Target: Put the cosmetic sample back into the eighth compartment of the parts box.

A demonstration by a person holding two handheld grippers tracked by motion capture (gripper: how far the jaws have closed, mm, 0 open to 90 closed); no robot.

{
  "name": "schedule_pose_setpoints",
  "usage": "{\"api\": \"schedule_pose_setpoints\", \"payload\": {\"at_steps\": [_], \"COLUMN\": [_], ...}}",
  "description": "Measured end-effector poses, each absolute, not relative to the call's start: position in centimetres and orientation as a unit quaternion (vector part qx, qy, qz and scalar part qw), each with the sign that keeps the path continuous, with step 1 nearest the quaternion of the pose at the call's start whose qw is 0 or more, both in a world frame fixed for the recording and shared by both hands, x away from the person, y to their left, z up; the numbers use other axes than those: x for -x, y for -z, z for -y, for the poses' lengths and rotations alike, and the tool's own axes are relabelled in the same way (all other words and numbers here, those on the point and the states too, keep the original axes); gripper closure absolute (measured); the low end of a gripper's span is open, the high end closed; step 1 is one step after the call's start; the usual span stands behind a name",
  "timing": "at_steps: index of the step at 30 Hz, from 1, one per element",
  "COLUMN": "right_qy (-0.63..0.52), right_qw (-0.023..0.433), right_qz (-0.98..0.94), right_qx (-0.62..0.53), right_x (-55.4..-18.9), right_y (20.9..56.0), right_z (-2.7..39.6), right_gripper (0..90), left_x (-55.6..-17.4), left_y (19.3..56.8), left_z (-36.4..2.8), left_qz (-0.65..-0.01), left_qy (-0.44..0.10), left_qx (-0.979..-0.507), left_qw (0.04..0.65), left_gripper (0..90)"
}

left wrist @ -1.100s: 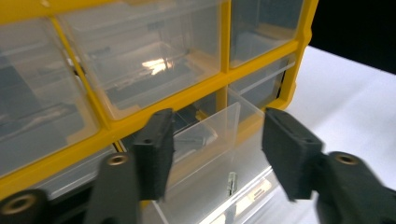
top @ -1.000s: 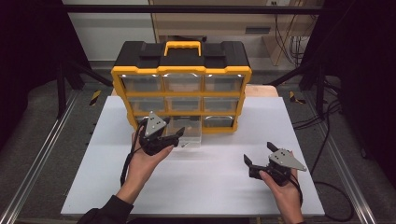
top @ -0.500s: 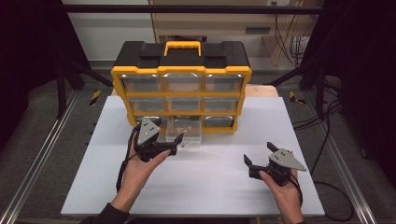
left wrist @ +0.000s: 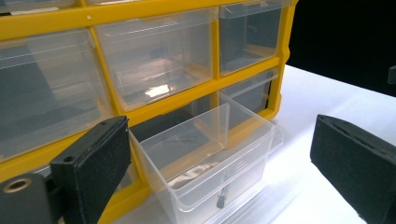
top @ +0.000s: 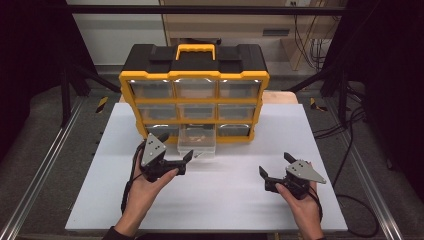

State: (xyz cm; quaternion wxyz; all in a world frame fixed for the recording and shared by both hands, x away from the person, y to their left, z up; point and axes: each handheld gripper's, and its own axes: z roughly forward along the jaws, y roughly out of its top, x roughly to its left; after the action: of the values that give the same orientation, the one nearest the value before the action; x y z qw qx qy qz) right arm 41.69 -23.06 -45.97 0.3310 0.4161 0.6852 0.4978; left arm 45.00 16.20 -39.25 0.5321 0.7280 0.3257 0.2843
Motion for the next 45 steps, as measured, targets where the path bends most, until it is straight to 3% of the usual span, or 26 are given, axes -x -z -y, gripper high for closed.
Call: {"api": "schedule_pose_setpoints", "payload": {"at_steps": [45], "right_qy": [-0.515], "right_qw": [0.326], "right_qz": [-0.674], "right_qx": [-0.418], "right_x": [-41.4], "right_y": [45.2], "right_z": [22.2], "right_gripper": [4.8], "left_x": [-42.4], "left_y": [40.1], "left_z": [-19.6], "left_qz": [-0.313], "left_qy": [-0.294], "left_qx": [-0.7], "left_qw": [0.57], "left_gripper": [3.2]}}
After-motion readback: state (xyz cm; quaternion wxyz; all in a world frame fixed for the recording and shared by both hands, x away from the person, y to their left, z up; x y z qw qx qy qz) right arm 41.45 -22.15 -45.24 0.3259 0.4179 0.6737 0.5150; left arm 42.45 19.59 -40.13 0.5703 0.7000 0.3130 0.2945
